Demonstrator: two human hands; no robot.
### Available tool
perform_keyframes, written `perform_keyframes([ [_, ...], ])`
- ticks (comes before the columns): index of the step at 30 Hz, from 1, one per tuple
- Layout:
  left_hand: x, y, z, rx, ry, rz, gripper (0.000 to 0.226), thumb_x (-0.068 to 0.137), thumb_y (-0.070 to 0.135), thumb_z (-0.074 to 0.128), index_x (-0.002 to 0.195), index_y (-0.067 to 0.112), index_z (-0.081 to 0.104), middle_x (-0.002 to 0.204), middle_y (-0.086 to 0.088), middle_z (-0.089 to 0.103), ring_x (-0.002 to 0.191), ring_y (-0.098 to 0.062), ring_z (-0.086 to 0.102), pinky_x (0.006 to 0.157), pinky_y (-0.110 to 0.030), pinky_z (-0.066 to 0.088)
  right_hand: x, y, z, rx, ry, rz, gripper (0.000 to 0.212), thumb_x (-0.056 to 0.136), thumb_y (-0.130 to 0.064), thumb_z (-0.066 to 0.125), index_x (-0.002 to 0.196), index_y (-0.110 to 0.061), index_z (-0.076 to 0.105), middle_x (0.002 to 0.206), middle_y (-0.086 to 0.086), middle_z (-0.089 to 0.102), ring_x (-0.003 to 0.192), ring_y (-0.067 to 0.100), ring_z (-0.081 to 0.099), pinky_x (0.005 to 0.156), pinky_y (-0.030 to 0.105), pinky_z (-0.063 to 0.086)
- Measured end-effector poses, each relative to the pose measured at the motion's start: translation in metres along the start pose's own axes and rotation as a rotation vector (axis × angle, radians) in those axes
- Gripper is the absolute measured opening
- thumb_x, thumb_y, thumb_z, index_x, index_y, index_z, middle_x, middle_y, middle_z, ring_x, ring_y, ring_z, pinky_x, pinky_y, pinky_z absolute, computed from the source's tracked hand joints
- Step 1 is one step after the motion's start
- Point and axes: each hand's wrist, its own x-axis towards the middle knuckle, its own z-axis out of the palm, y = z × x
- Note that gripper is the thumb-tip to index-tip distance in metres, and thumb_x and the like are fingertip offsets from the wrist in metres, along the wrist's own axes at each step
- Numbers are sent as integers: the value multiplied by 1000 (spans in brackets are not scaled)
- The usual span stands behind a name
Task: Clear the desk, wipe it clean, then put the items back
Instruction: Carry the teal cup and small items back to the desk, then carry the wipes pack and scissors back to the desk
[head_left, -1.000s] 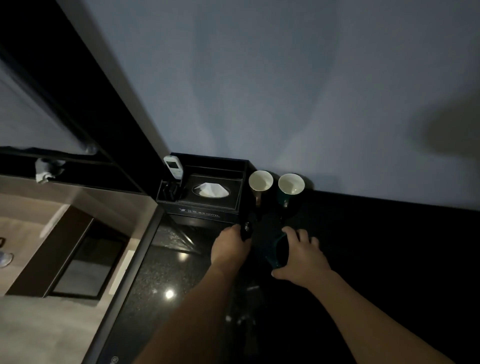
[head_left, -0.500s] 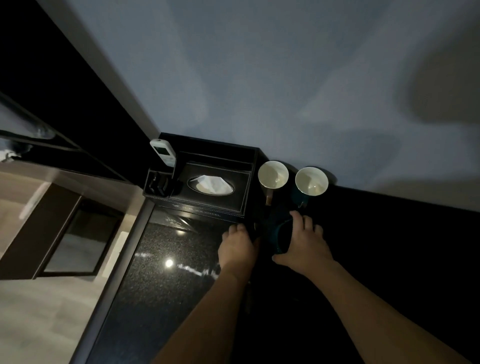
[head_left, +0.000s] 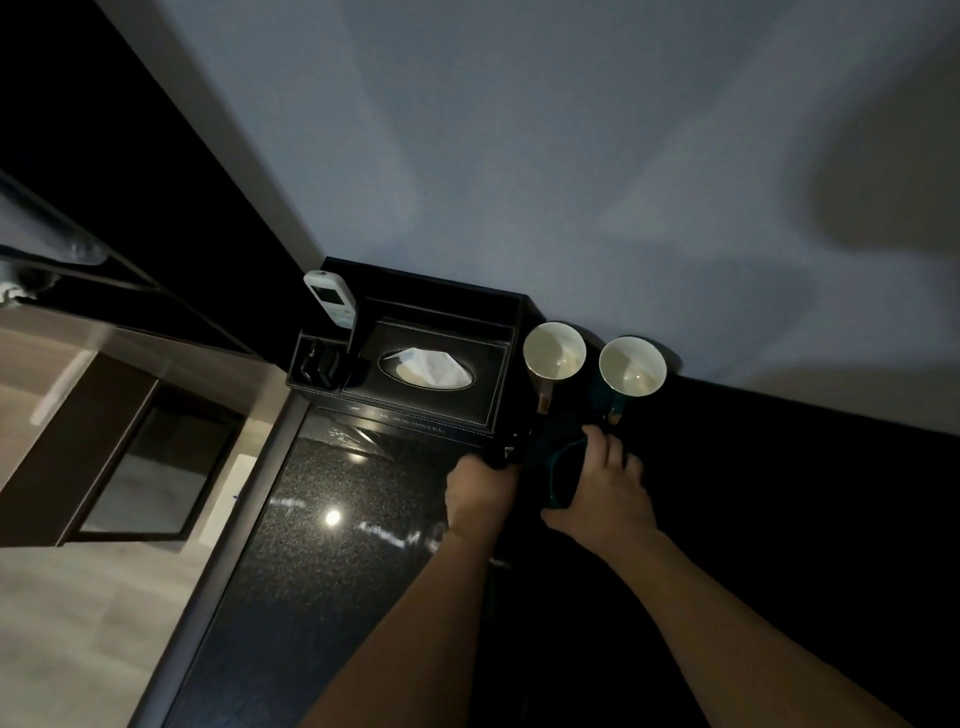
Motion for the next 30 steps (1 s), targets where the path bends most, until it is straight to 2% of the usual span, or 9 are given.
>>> perform_keyframes([
  [4, 2, 5, 0, -127, 9, -64, 39, 75, 31, 71, 106, 8, 70, 99, -13, 70, 91, -27, 67, 74, -27, 51, 2, 1, 5, -13, 0, 8, 120, 61, -53, 81, 149, -19, 5, 152, 7, 13, 135, 33, 21, 102, 43, 40],
  [8, 4, 0, -1, -133, -15, -50, 46, 68, 40, 71, 107, 15, 70, 100, -7, 71, 91, -24, 68, 76, -26, 50, 4, -4, 9, -4, 67, 0, 118, 60, -54, 81, 149, -19, 11, 149, 5, 12, 132, 33, 24, 98, 45, 45],
  [10, 11, -5, -2, -136, -65, -35, 51, 62, 45, 68, 105, 17, 69, 96, -4, 72, 87, -23, 69, 78, -32, 56, 4, -6, 12, -1, 98, -2, 118, 62, -54, 80, 149, -20, 10, 149, 4, 10, 132, 32, 22, 98, 45, 45],
  [11, 13, -7, -5, -166, -108, -37, 48, 63, 44, 67, 103, 18, 69, 93, -4, 72, 82, -22, 69, 72, -35, 59, 4, -6, 14, 9, 111, -2, 118, 62, -54, 80, 150, -21, 8, 149, 5, 9, 134, 32, 21, 99, 46, 44],
  [13, 12, -11, -13, -230, -188, -60, 29, 75, 31, 68, 101, 18, 67, 85, -5, 70, 70, -20, 66, 59, -32, 55, 2, -7, 18, 39, 143, -3, 120, 64, -54, 81, 153, -22, 5, 151, 7, 8, 137, 33, 18, 105, 46, 41],
  [15, 13, -19, -21, -260, -230, -98, 17, 85, 24, 65, 99, 15, 65, 82, -5, 66, 65, -18, 60, 60, -29, 50, -1, -9, 21, 100, 171, 10, 121, 67, -51, 82, 154, -21, 2, 153, 8, 5, 140, 32, 16, 110, 45, 34],
  [18, 14, -29, -26, -299, -249, -119, 20, 88, 24, 64, 102, 10, 65, 81, -6, 63, 63, -18, 56, 62, -28, 46, -10, -9, 27, 281, 217, 64, 121, 69, -44, 83, 154, -21, -1, 156, 5, -1, 145, 30, 13, 113, 44, 32],
  [24, 14, -33, -22, -310, -244, -99, 19, 83, 15, 66, 99, 5, 65, 71, -6, 61, 53, -17, 54, 51, -23, 44, -13, -9, 34, 541, 190, 228, 126, 68, -36, 86, 154, -16, -4, 159, 13, 12, 143, 31, 28, 111, 44, 38],
  [30, 18, -30, -22, -240, -261, -47, 3, 80, 15, 64, 79, 15, 67, 70, -5, 65, 62, -21, 59, 61, -32, 49, 5, -17, 29, 517, 193, 243, 125, 64, -37, 89, 153, -10, 5, 157, 15, 21, 140, 33, 33, 110, 44, 39],
])
